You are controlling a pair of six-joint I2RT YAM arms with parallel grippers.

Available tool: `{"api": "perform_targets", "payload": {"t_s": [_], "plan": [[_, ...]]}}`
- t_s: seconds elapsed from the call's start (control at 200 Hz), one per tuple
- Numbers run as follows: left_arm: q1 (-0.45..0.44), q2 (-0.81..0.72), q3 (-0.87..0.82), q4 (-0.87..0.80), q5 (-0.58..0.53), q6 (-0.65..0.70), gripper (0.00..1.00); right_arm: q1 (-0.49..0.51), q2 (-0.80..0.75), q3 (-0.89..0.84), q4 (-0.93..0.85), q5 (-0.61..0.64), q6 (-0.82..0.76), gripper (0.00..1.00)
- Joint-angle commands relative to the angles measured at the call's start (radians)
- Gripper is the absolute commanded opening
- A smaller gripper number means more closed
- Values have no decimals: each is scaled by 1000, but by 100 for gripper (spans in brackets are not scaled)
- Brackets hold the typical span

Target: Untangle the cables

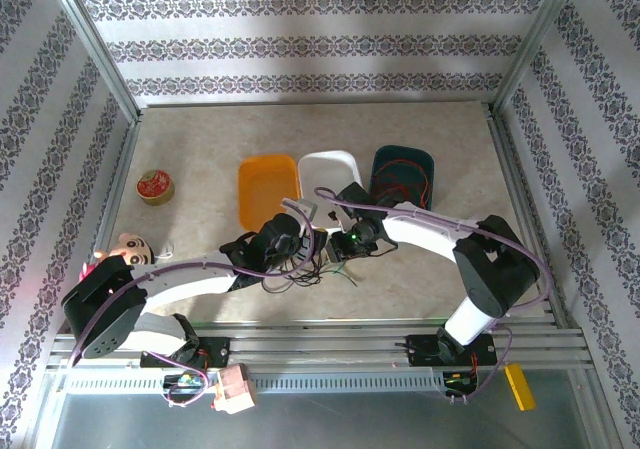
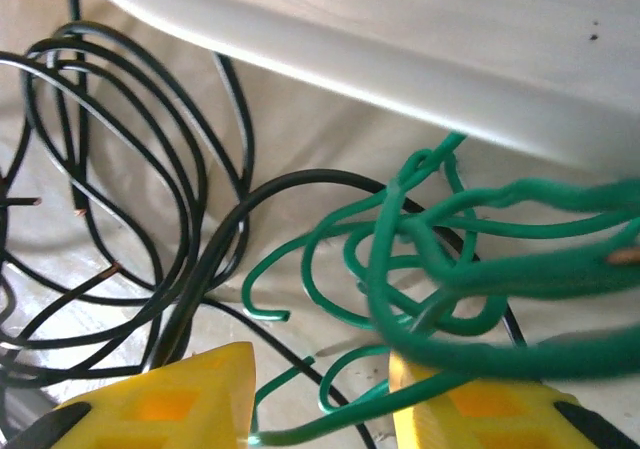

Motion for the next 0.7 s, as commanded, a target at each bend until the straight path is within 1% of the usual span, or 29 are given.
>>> {"api": "perform_targets", "payload": {"t_s": [0.0, 0.15, 0.21, 0.28, 0.39, 0.55, 0.695], "plan": [[-19, -26, -15, -13, -10, 6, 57, 8, 15, 21, -39, 53, -4, 33], [-19, -30, -21, -5, -5, 1, 57, -4, -31, -12, -25, 77, 14, 8], [-19, -27, -22, -1, 7, 4, 57, -17, -62, -38, -11, 60, 20, 3], [-19, -22, -19, 2, 39, 12, 58, -37, -109, -74, 8, 9, 25, 1], [-18, -21, -14, 25, 96, 30, 60, -75, -194, -130, 22, -87, 23, 1], [-17, -23, -7, 77, 174, 49, 61, -128, -312, -187, 11, -172, 23, 1], [-15, -5, 2, 128, 235, 59, 62, -174, -381, -225, 23, -251, 23, 1]]}}
